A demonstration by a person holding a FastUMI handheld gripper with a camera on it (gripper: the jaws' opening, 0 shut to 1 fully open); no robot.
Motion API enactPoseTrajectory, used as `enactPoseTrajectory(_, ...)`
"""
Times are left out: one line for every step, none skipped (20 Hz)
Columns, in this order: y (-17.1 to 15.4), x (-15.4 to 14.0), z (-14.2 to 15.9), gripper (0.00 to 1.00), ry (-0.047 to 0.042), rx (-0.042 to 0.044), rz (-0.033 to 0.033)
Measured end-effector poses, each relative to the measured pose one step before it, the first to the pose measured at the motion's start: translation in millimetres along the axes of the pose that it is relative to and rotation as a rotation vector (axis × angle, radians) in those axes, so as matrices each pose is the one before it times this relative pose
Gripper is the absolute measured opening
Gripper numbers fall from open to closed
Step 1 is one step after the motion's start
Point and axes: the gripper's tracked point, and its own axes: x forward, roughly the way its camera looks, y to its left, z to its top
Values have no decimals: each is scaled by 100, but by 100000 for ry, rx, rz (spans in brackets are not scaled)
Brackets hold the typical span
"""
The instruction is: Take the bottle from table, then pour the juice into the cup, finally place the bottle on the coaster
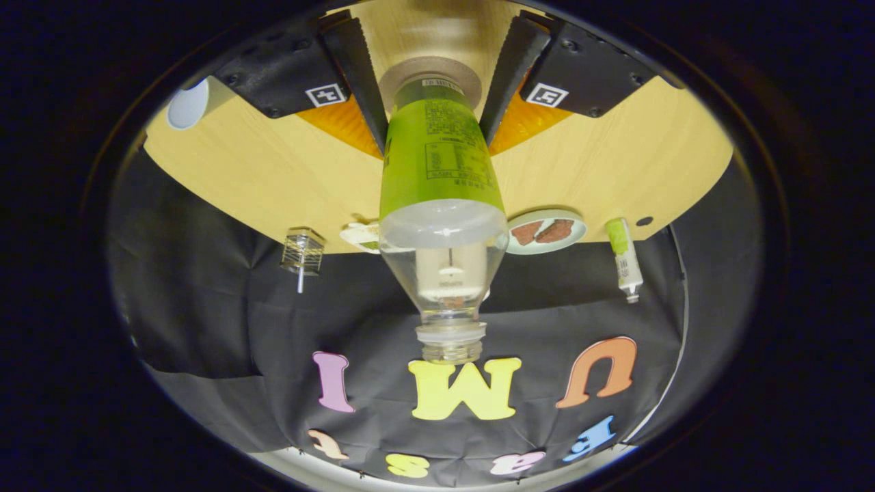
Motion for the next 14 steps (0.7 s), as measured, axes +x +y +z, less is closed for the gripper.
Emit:
enactPoseTrajectory(55,12,-91,81,436,-85,45)
enactPoseTrajectory(-51,-20,-29,81,370,-198,-247)
enactPoseTrajectory(-60,-102,25,81,-36,99,-240)
enactPoseTrajectory(-41,53,-1,81,-110,152,-207)
enactPoseTrajectory(-28,-27,-38,82,287,-47,24)
enactPoseTrajectory(-10,-91,4,83,92,96,102)
enactPoseTrajectory(-31,-93,104,83,-113,-59,-37)
enactPoseTrajectory(6,-48,-36,83,78,-62,237)
enactPoseTrajectory(14,-80,31,84,134,121,199)
enactPoseTrajectory(-233,84,35,85,-9,-221,-593)
enactPoseTrajectory(-134,-141,-27,89,463,-490,-145)
enactPoseTrajectory(160,-82,-77,93,204,-29,441)
enactPoseTrajectory(162,-262,128,97,-444,227,683)
enactPoseTrajectory(-33,-286,279,97,-810,439,420)
